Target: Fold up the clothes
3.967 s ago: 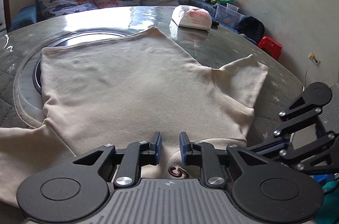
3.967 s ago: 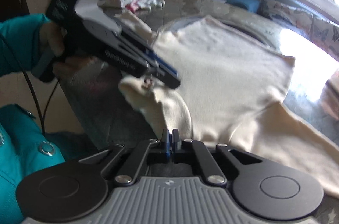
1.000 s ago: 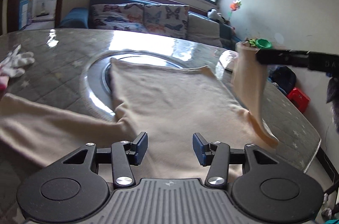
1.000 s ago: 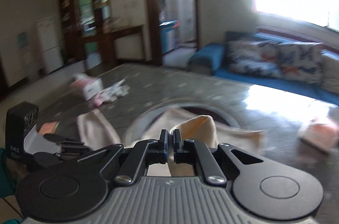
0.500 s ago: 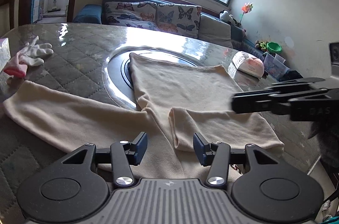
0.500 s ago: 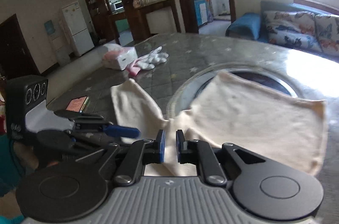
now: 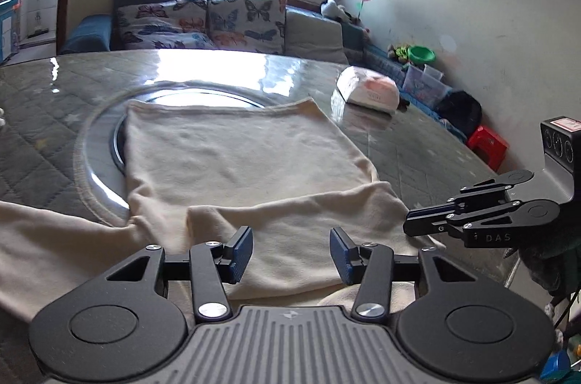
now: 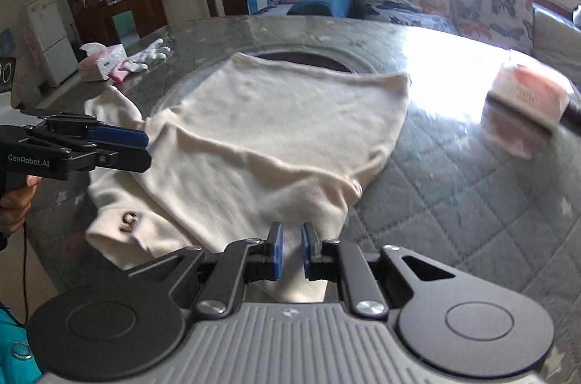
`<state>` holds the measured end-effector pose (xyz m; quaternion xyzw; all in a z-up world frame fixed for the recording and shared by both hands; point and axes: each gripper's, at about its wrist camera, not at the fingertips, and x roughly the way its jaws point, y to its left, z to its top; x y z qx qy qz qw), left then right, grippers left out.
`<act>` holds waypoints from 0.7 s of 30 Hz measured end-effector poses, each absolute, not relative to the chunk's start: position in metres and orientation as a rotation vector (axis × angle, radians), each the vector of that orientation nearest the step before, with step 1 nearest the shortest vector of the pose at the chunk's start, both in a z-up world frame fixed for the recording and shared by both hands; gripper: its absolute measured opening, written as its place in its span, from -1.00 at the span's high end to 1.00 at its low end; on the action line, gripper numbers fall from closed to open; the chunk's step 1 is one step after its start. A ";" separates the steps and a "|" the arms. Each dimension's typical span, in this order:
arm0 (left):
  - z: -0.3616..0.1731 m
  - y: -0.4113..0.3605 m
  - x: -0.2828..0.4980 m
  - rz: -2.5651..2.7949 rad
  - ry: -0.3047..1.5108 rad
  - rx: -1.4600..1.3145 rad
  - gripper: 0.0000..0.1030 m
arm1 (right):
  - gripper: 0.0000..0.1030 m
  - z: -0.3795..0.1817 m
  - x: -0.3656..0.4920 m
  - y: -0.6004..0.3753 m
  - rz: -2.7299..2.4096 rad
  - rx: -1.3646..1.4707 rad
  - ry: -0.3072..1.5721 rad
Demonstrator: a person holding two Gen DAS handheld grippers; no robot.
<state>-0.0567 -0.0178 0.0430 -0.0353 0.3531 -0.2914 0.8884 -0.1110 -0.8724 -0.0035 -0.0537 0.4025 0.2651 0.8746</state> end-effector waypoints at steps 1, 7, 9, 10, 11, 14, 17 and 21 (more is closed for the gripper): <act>0.038 -0.019 -0.053 -0.601 0.747 -0.069 0.04 | 0.80 -0.008 -0.111 -0.877 0.547 -0.106 0.847; 0.028 -0.012 -0.044 -0.573 0.793 -0.086 0.04 | 0.80 -0.005 -0.100 -0.877 0.550 -0.118 0.815; 0.032 -0.011 -0.043 -0.570 0.785 -0.096 0.03 | 0.80 0.000 -0.095 -0.873 0.558 -0.129 0.793; 0.034 -0.011 -0.041 -0.567 0.779 -0.101 0.02 | 0.80 0.003 -0.092 -0.871 0.562 -0.134 0.782; 0.035 -0.011 -0.040 -0.562 0.777 -0.104 0.01 | 0.80 0.005 -0.089 -0.869 0.565 -0.139 0.773; 0.034 -0.009 -0.033 -0.541 0.777 -0.113 0.01 | 0.80 -0.005 -0.074 -0.865 0.563 -0.131 0.793; 0.028 -0.002 -0.027 -0.520 0.792 -0.133 0.02 | 0.81 -0.017 -0.067 -0.868 0.548 -0.120 0.824; 0.031 0.003 -0.026 -0.527 0.784 -0.161 0.02 | 0.79 -0.015 -0.068 -0.866 0.550 -0.123 0.819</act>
